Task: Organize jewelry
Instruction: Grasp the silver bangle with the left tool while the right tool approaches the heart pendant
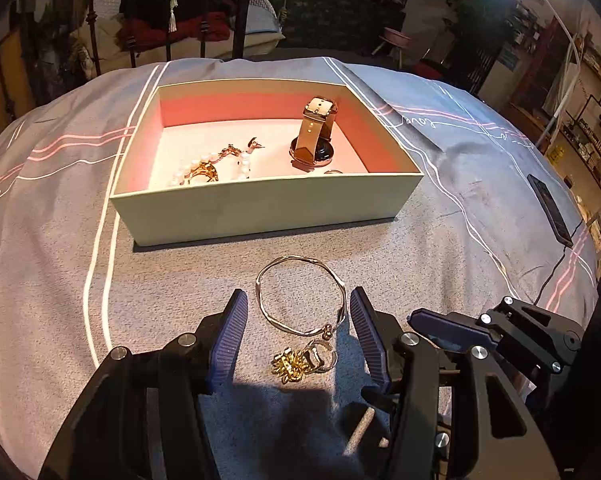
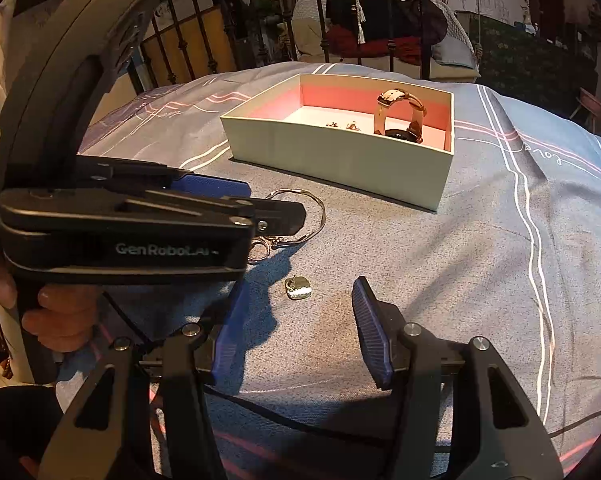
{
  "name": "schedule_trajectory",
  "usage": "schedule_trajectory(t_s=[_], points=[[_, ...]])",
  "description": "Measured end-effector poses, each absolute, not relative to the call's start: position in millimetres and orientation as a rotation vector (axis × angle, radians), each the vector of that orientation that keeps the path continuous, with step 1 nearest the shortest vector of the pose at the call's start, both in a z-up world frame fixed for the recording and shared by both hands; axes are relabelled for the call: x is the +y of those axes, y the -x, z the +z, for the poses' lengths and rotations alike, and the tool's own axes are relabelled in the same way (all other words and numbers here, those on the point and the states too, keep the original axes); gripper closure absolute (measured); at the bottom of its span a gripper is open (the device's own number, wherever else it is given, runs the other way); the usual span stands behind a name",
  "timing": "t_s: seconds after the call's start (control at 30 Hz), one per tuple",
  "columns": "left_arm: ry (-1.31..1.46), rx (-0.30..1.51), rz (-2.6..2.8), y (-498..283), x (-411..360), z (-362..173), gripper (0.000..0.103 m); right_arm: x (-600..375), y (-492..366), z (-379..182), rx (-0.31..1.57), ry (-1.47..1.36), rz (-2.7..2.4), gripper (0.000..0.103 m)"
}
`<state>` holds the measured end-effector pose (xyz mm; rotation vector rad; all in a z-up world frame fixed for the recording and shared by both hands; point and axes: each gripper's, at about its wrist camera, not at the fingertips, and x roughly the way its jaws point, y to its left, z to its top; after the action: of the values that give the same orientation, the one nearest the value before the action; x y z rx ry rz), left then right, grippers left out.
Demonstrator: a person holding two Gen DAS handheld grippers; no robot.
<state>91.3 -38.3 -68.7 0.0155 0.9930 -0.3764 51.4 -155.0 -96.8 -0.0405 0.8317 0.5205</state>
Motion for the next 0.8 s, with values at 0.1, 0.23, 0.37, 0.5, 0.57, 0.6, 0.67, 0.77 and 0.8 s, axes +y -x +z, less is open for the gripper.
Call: schedule_trajectory(t_s=[0.1, 0.23, 0.37, 0.5, 0.57, 0.6, 0.67, 0.77, 0.8], points=[[-0.045, 1.006, -0.378, -97, -46, -74, 0.047, -154, -55, -97, 0.835, 0.041, 0.522, 0.049], [-0.072, 1.005, -0.400, -98, -54, -77, 0.037, -155, -57, -99, 0.836, 0.034, 0.526, 0.049], [-0.135, 0.987, -0.390, -94, -59, -81, 0.039, -155, -58, -99, 0.836, 0.032, 0.527, 0.049], [-0.120, 0.974, -0.380, -94, -52, -79, 0.051, -154, -59, -99, 0.838, 0.034, 0.526, 0.049], [-0.102, 0.971, -0.387, -94, -49, -79, 0.051, -153, -60, -99, 0.842, 0.034, 0.527, 0.049], [-0.100, 0.969, -0.384, -94, -48, -79, 0.051, -152, -61, -99, 0.845, 0.034, 0.530, 0.049], [-0.090, 0.961, -0.380, -93, -46, -76, 0.051, -151, -63, -99, 0.851, 0.036, 0.534, 0.049], [-0.061, 0.960, -0.364, -93, -38, -73, 0.051, -148, -66, -99, 0.859, 0.048, 0.543, 0.051], [-0.049, 0.957, -0.361, -93, -34, -72, 0.051, -147, -67, -99, 0.861, 0.052, 0.544, 0.052]])
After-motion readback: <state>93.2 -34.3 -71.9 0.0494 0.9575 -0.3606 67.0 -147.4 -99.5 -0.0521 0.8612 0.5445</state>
